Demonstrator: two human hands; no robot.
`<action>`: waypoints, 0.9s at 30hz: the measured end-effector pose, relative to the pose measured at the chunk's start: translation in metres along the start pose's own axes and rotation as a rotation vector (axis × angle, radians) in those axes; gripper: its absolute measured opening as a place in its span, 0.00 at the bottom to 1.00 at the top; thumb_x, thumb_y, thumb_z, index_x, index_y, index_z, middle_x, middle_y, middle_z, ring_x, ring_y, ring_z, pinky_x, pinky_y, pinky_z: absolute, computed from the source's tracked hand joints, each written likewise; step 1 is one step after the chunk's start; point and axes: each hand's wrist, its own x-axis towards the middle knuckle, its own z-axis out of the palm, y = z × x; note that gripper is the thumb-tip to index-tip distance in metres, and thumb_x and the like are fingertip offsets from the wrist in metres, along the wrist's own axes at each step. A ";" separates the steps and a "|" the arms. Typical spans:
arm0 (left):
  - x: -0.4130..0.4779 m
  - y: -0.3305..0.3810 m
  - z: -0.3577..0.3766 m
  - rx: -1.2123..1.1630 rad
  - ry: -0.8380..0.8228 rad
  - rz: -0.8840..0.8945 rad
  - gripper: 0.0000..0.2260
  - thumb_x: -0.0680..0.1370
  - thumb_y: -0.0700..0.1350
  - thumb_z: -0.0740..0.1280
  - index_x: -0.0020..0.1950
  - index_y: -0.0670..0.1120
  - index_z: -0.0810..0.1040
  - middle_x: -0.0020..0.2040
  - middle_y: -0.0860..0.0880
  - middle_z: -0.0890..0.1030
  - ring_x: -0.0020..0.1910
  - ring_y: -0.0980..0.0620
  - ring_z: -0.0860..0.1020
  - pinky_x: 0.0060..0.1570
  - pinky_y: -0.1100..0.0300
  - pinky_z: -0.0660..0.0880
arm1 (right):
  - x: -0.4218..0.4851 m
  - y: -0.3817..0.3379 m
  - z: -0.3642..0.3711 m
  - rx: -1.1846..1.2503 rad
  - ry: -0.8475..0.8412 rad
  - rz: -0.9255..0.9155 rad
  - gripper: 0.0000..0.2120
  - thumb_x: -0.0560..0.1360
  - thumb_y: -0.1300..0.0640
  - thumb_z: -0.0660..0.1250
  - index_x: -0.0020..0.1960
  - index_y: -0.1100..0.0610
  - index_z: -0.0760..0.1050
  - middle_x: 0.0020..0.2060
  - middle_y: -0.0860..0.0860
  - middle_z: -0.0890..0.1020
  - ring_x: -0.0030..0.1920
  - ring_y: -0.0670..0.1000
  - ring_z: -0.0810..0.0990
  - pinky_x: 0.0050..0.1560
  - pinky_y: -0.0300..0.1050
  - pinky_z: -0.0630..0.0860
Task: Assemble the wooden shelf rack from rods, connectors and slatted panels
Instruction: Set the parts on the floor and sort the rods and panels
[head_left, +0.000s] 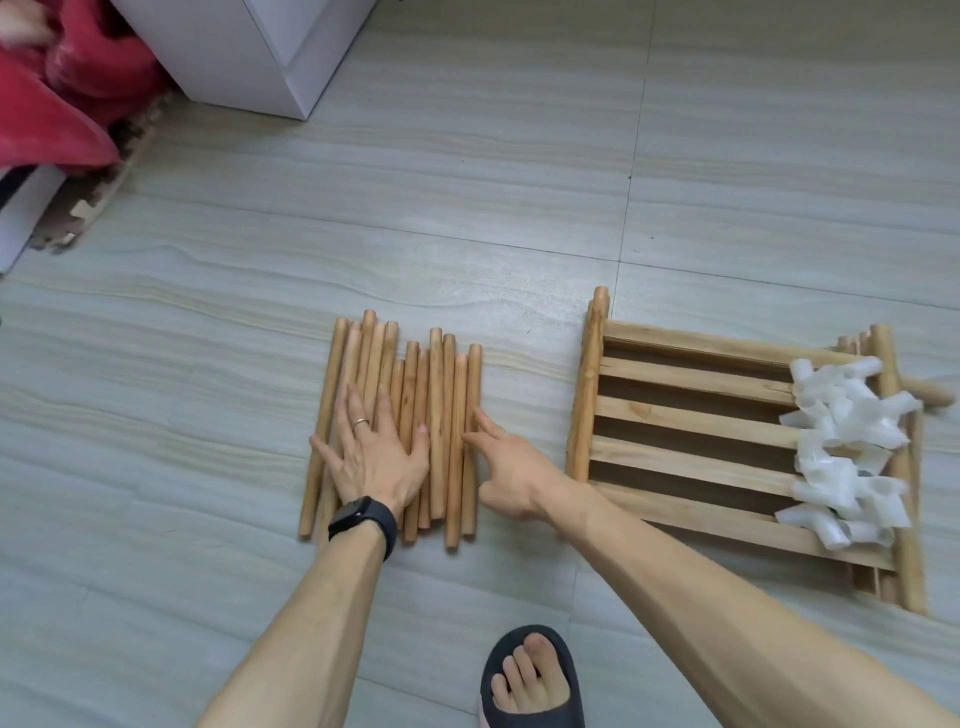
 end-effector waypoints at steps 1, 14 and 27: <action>-0.001 0.006 -0.005 -0.023 0.048 0.049 0.31 0.81 0.59 0.58 0.81 0.50 0.57 0.83 0.44 0.45 0.81 0.44 0.44 0.76 0.34 0.44 | -0.007 0.000 -0.008 -0.034 0.007 -0.018 0.38 0.72 0.65 0.62 0.81 0.54 0.60 0.83 0.47 0.47 0.79 0.54 0.62 0.75 0.46 0.65; -0.081 0.194 -0.026 -0.213 -0.142 0.677 0.31 0.80 0.59 0.63 0.80 0.52 0.58 0.80 0.45 0.59 0.78 0.45 0.59 0.74 0.49 0.63 | -0.201 0.154 -0.124 -0.384 0.431 0.271 0.23 0.79 0.50 0.62 0.73 0.53 0.66 0.70 0.52 0.71 0.67 0.56 0.73 0.59 0.54 0.77; -0.116 0.326 -0.013 0.073 -0.278 1.076 0.49 0.72 0.58 0.75 0.78 0.66 0.40 0.82 0.48 0.38 0.71 0.40 0.70 0.52 0.48 0.79 | -0.227 0.252 -0.084 -0.144 0.549 0.432 0.68 0.58 0.26 0.75 0.75 0.33 0.25 0.80 0.47 0.34 0.61 0.64 0.80 0.50 0.60 0.82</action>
